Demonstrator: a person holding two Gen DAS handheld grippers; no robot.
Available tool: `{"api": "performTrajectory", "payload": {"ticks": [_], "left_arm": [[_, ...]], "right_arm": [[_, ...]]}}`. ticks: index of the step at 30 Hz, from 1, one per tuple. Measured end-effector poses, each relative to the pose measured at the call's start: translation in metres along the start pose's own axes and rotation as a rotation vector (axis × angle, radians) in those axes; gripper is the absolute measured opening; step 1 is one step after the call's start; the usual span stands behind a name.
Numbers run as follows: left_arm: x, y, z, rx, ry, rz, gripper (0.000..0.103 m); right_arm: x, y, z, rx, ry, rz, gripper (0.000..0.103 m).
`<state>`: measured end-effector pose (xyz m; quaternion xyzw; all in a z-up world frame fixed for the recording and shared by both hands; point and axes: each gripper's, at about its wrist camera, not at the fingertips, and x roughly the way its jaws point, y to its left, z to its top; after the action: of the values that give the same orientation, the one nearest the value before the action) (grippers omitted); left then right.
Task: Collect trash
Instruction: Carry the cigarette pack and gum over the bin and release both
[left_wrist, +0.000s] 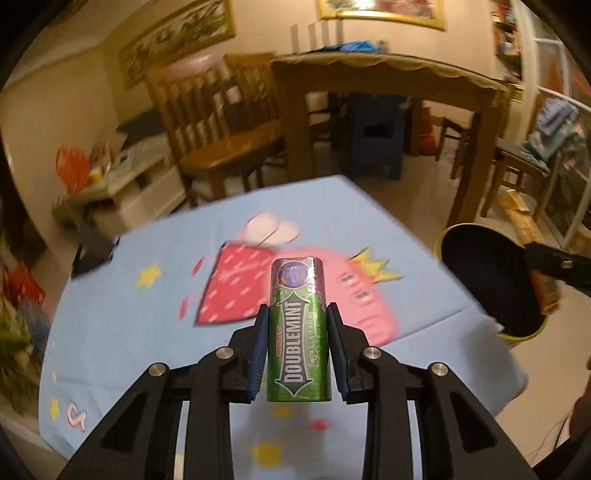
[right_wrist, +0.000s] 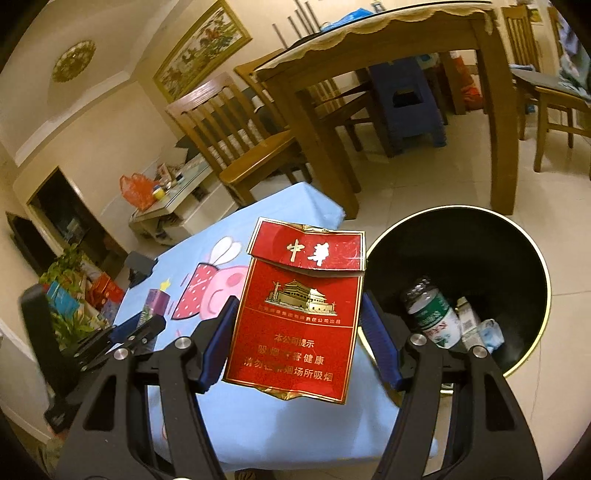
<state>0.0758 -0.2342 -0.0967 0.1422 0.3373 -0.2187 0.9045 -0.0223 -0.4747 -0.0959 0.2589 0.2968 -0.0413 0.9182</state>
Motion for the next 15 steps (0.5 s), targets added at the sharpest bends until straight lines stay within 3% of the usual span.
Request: {"api": "performTrajectory", "payload": {"ticks": [4,11,15], "left_arm": [[-0.006,-0.036,0.008,0.058,-0.027,-0.031,0.029],[0.0,-0.078,0.015,0.116,-0.036,-0.066,0.029],[0.002,-0.095,0.021,0.144,-0.043,-0.074,0.029]], "right_arm": [[-0.006,-0.009,0.002,-0.003,-0.015,-0.05,0.065],[-0.001,-0.039,0.011,-0.056,-0.008,-0.228,0.065],[-0.004,-0.068,0.023,-0.003,-0.038,-0.235,0.065]]}}
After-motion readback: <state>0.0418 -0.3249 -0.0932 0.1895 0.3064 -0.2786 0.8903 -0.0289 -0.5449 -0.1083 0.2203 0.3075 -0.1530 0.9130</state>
